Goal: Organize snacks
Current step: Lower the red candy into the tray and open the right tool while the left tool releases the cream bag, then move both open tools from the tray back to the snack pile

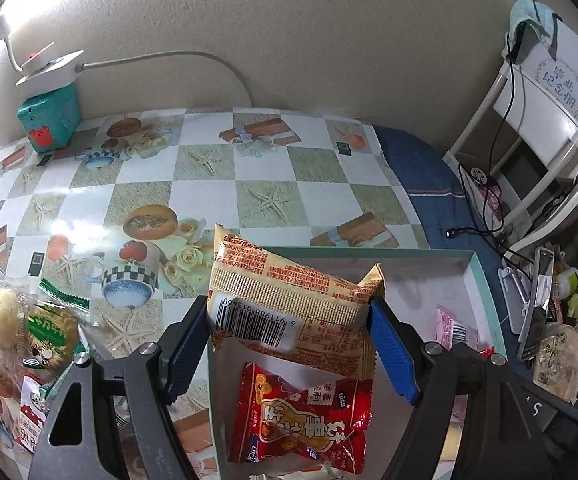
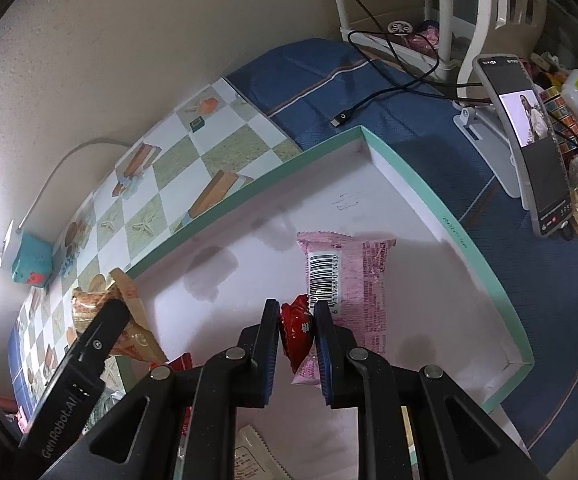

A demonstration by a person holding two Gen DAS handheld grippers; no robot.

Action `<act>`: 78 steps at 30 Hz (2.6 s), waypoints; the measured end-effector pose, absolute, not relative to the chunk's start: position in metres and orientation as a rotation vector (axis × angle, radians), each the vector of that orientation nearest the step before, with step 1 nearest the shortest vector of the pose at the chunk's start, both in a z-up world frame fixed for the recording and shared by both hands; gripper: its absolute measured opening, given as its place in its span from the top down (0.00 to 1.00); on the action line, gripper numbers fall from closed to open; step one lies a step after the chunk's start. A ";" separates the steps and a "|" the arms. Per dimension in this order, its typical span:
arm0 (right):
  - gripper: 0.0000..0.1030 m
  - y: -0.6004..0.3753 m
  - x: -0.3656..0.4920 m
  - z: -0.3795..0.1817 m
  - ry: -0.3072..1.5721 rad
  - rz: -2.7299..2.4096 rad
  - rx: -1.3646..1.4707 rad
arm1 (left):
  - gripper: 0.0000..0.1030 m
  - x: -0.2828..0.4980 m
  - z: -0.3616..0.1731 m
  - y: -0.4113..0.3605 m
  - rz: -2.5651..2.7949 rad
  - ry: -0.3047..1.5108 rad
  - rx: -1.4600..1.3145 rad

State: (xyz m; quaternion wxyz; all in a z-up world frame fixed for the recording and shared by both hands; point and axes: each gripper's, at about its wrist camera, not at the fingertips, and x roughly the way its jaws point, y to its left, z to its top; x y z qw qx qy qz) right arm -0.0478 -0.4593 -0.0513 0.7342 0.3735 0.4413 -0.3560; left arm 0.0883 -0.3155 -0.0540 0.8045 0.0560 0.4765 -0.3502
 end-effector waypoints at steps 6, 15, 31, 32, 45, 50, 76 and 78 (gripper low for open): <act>0.79 -0.461 -0.049 -0.049 0.967 -0.787 0.829 | 0.21 0.088 -0.055 -0.315 -0.751 1.061 0.115; 0.33 -0.463 -0.051 -0.042 0.978 -0.809 0.806 | 0.16 0.091 -0.044 -0.305 -0.682 1.084 0.117; 0.00 -0.456 -0.043 -0.031 0.984 -0.827 0.729 | 0.06 0.129 -0.057 -0.238 -0.313 1.244 -0.084; 0.00 -0.455 -0.041 -0.031 0.985 -0.820 0.726 | 0.06 0.132 -0.056 -0.232 -0.301 1.249 -0.117; 0.00 -0.425 -0.015 -0.017 0.982 -0.749 0.677 | 0.06 0.153 -0.037 -0.159 -0.131 1.244 -0.353; 0.00 -0.405 0.001 -0.008 0.971 -0.705 0.649 | 0.06 0.161 -0.025 -0.127 -0.060 1.218 -0.391; 0.00 -0.244 0.063 0.040 1.011 -0.387 0.472 | 0.06 0.151 0.022 0.056 0.201 1.147 -0.561; 0.00 -0.243 0.061 0.040 1.016 -0.393 0.488 | 0.06 0.148 0.021 0.071 0.215 1.149 -0.581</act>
